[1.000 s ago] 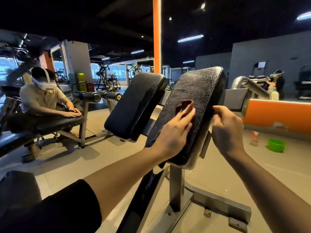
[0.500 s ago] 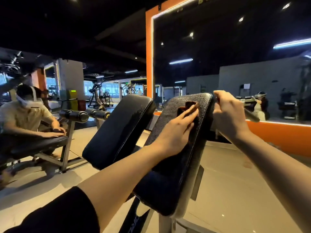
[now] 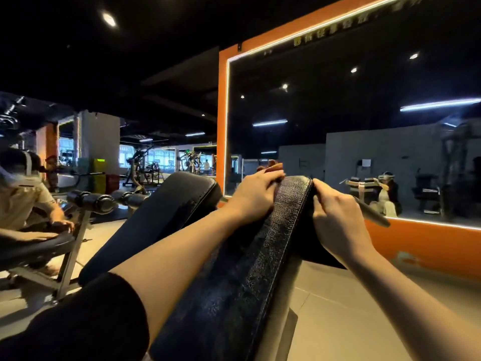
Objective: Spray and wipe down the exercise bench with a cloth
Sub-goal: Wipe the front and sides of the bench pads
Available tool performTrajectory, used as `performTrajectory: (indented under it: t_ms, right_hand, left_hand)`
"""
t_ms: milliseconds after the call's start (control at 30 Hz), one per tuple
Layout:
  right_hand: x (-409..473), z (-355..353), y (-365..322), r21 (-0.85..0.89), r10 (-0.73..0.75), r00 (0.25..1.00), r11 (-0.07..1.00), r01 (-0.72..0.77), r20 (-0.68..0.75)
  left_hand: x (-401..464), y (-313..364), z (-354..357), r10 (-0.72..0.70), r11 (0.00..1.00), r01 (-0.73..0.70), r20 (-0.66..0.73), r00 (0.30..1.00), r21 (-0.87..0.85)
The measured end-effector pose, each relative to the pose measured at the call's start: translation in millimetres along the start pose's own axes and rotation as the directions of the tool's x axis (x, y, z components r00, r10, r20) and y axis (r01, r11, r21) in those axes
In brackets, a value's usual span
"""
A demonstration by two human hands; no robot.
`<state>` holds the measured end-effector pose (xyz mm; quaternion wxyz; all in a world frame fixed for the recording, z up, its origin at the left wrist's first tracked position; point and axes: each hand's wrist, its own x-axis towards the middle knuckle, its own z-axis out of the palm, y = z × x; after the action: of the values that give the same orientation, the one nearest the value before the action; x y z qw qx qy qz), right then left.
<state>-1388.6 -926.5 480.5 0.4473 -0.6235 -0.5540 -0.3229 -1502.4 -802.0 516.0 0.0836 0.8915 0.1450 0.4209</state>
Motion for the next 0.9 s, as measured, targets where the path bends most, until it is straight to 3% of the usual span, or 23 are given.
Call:
performTrajectory:
  t_ms: [67,133,267,367,400,467,533,600,700,767,800,833,900]
  right_hand:
    - [0,2,0,-0.011,0.033,0.999,0.999,-0.033,-0.005]
    - [0,2,-2,-0.022,0.047,0.999,0.999,-0.047,-0.018]
    - [-1,-2,-3,0.011,-0.003,1.0,1.0,0.003,0.005]
    - [-2,-3,-3,0.035,0.004,1.0,0.999,-0.004,0.017]
    - [-2,-3,-3,0.03,0.009,1.0,1.0,-0.009,0.014]
    - [-3,-3,-4,-0.007,0.025,1.0,1.0,-0.025,0.01]
    - [-3,-2,-4,-0.041,0.019,1.0,0.999,-0.019,0.001]
    - [-2,-2,-5,-0.067,0.024,1.0,0.997,-0.023,0.006]
    - [-2,-3,-6,-0.059,0.026,1.0,0.998,-0.025,0.017]
    - [-4,-3,-6,-0.037,0.021,1.0,0.999,-0.021,0.016]
    - [-3,-3,-5,-0.034,0.021,1.0,0.999,-0.02,0.019]
    - [-3,-2,-3,-0.039,0.024,0.999,0.999,-0.023,0.023]
    - [-3,0,-1,-0.058,0.039,0.999,0.998,-0.037,0.025]
  left_hand:
    - [0,-30,-9,-0.193,0.98,0.194,-0.023,0.981,0.051]
    - [-1,-29,-10,-0.222,0.973,0.223,-0.018,0.975,0.067]
    - [-3,33,7,0.134,0.991,-0.134,0.026,0.991,0.018]
    - [0,32,5,0.229,0.972,-0.231,0.058,0.972,0.043]
    - [1,19,1,0.184,0.981,-0.187,0.058,0.981,0.052]
    - [-2,-18,-11,-0.036,0.996,0.032,0.054,0.998,0.08]
    - [-10,-51,-20,-0.233,0.97,0.229,0.049,0.971,0.078]
    - [-14,-59,-21,-0.283,0.958,0.282,0.023,0.959,0.05]
    - [-11,-20,-9,-0.033,0.999,0.032,-0.005,0.999,-0.042]
    - [-13,4,0,0.175,0.984,-0.175,0.029,0.984,-0.015]
    - [-12,5,2,0.202,0.979,-0.202,0.036,0.979,-0.003]
    - [-11,-1,0,0.156,0.988,-0.156,0.028,0.987,0.003]
    - [-8,-21,-9,-0.066,0.998,0.066,-0.007,0.998,0.013]
